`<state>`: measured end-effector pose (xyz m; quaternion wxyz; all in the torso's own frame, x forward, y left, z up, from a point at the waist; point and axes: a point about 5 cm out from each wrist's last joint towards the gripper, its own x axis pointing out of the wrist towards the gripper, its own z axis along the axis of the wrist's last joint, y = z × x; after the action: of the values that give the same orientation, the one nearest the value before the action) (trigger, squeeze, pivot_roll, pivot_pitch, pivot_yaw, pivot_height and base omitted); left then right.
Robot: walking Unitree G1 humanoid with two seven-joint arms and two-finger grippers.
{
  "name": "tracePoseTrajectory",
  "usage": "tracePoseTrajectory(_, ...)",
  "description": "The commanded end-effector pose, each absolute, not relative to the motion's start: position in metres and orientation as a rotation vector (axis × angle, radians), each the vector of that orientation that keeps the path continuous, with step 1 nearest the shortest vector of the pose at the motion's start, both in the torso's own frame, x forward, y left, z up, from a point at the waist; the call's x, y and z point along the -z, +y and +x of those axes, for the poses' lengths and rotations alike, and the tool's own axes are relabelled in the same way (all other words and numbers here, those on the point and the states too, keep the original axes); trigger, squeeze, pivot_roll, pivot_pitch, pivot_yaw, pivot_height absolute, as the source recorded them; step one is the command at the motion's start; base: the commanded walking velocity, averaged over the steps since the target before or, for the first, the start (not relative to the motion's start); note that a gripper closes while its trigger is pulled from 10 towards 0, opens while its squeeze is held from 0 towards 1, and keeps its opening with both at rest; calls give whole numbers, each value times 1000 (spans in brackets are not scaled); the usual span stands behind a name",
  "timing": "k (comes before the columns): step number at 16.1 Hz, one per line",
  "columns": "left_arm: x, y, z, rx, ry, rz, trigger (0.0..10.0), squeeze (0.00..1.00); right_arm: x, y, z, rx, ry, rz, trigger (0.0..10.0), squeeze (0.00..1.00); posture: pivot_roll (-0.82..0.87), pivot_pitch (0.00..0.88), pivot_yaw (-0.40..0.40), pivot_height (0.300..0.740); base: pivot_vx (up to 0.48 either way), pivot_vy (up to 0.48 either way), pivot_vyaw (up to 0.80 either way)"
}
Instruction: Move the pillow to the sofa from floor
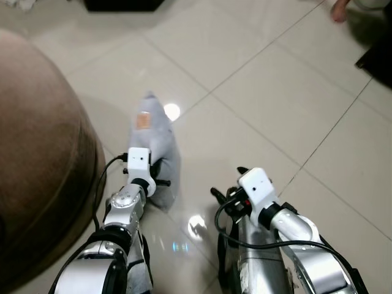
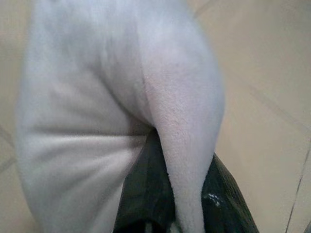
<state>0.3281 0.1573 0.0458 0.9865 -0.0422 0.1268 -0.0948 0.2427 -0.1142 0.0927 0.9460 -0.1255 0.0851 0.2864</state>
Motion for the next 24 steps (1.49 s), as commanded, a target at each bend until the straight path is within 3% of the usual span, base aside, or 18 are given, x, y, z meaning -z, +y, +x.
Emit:
tracePoseTrajectory(1,-60,157,331,204,162,-128,0,0,-91,-120,238,-544,167,-217,10000,0,-80,113,-38,507,0,0,0)
tracePoseTrajectory(5,-121,156,339,207,-84,-193,0,0,-121,-128,238,-401,21,-121,10000,0,-72,56,-21,507,0,0,0)
tracePoseTrajectory(7,-158,159,328,174,-248,-148,0,0,-130,-134,237,-330,-26,-85,10000,0,-64,42,-16,507,0,0,0)
tracePoseTrajectory(8,-165,159,317,188,-283,-129,9333,0,-129,-139,240,-265,-18,-91,10000,0,-59,32,-16,516,0,0,0)
tracePoseTrajectory(9,-168,159,305,227,-306,-79,10000,0,-129,-144,242,-207,-25,-99,10000,0,-48,19,-20,526,0,0,0)
tracePoseTrajectory(13,-161,164,278,206,-251,80,10000,0,-130,-155,249,-52,-21,-106,10000,0,-34,4,-19,561,0,0,0)
tracePoseTrajectory(16,-146,160,278,194,-143,230,10000,0,-127,-158,256,-7,-10,-105,10000,0,-19,0,-14,586,0,0,0)
tracePoseTrajectory(24,-152,161,283,165,-185,181,10000,0,-130,-148,267,-27,-14,-102,10000,0,-18,0,-6,666,0,0,0)
